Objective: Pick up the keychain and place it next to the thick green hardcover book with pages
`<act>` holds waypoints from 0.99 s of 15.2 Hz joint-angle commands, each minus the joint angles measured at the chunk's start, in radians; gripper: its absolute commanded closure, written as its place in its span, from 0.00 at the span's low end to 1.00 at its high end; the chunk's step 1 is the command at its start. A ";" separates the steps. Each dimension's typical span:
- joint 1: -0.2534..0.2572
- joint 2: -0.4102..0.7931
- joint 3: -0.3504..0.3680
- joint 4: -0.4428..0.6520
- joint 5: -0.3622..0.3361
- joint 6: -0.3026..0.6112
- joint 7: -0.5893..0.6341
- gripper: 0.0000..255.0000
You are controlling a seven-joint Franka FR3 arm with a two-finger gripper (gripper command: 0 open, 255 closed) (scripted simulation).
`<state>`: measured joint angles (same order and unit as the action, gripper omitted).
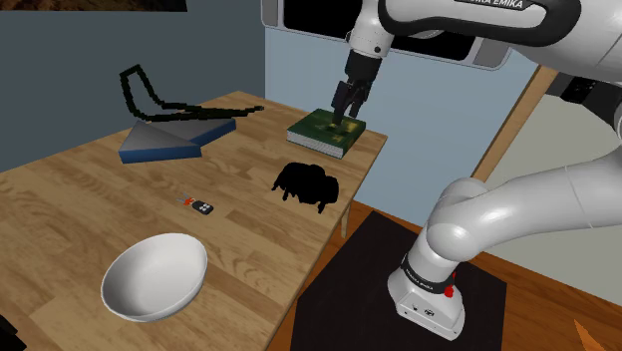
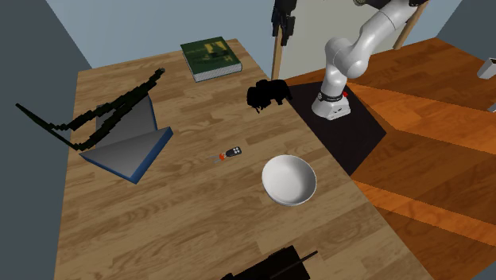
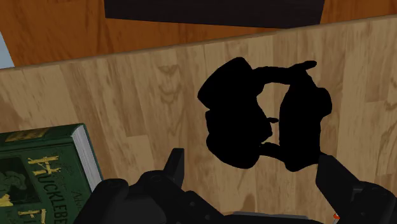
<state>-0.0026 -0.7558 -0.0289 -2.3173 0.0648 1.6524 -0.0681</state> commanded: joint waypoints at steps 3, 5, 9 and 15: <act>0.010 0.045 0.033 -0.003 0.014 0.046 0.033 0.00; 0.019 0.094 0.065 -0.001 0.026 0.091 0.066 0.00; 0.035 0.204 0.129 0.019 0.041 0.177 0.131 0.00; 0.051 0.395 0.218 0.087 0.036 0.290 0.235 0.00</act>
<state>0.0463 -0.3978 0.1734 -2.2505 0.1037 1.9266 0.1473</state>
